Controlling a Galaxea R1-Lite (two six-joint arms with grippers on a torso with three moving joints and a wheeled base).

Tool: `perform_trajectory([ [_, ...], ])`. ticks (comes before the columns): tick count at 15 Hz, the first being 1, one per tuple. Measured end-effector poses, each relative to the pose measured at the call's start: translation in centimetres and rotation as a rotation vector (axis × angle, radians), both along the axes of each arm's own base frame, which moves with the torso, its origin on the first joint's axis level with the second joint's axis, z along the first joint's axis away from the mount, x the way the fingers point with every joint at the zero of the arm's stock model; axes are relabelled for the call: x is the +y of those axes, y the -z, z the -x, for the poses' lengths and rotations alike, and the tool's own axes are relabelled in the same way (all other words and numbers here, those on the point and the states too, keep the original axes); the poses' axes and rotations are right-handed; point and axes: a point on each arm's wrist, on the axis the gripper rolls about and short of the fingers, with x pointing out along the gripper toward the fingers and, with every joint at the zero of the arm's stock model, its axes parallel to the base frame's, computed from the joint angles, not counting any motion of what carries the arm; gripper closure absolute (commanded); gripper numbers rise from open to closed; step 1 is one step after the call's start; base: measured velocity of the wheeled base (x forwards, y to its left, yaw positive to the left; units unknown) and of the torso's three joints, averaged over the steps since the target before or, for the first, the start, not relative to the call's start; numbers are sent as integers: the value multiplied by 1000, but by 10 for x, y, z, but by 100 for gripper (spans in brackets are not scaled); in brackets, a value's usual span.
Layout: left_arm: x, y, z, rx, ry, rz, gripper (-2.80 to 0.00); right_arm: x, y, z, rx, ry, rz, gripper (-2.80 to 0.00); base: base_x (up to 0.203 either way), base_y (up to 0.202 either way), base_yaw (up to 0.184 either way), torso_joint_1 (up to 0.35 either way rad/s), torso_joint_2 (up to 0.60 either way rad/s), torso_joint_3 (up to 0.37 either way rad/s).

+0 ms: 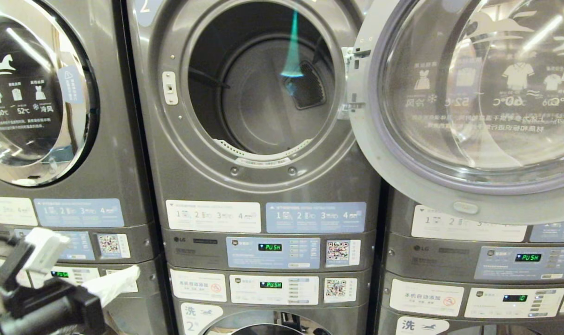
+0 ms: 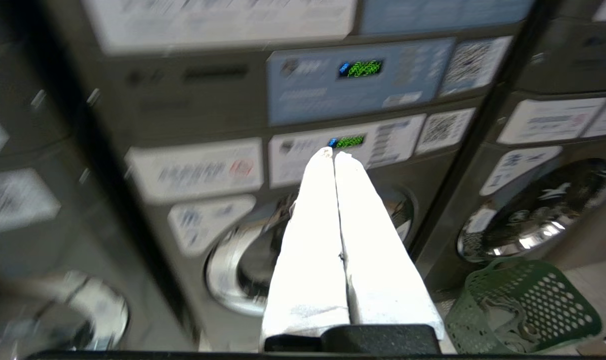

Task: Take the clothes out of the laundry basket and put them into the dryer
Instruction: Open the dryer, then take the clothes out of the basket

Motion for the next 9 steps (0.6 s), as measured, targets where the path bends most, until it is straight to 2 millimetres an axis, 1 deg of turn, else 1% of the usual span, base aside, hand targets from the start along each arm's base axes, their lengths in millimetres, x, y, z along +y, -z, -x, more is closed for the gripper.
perform_trajectory([
  [2, 7, 6, 35, 8, -97, -17, 0, 0, 0, 0, 0, 0, -1, 0, 0, 0, 0, 0, 0, 0],
  [6, 7, 12, 99, -29, -250, -62, 0, 0, 0, 0, 0, 0, -1, 0, 0, 0, 0, 0, 0, 0],
  [8, 7, 25, 124, -2, -347, -116, 0, 0, 0, 0, 0, 0, -1, 0, 0, 0, 0, 0, 0, 0],
  [9, 7, 34, 132, 6, -399, -156, 0, 0, 0, 0, 0, 0, -1, 0, 0, 0, 0, 0, 0, 0],
])
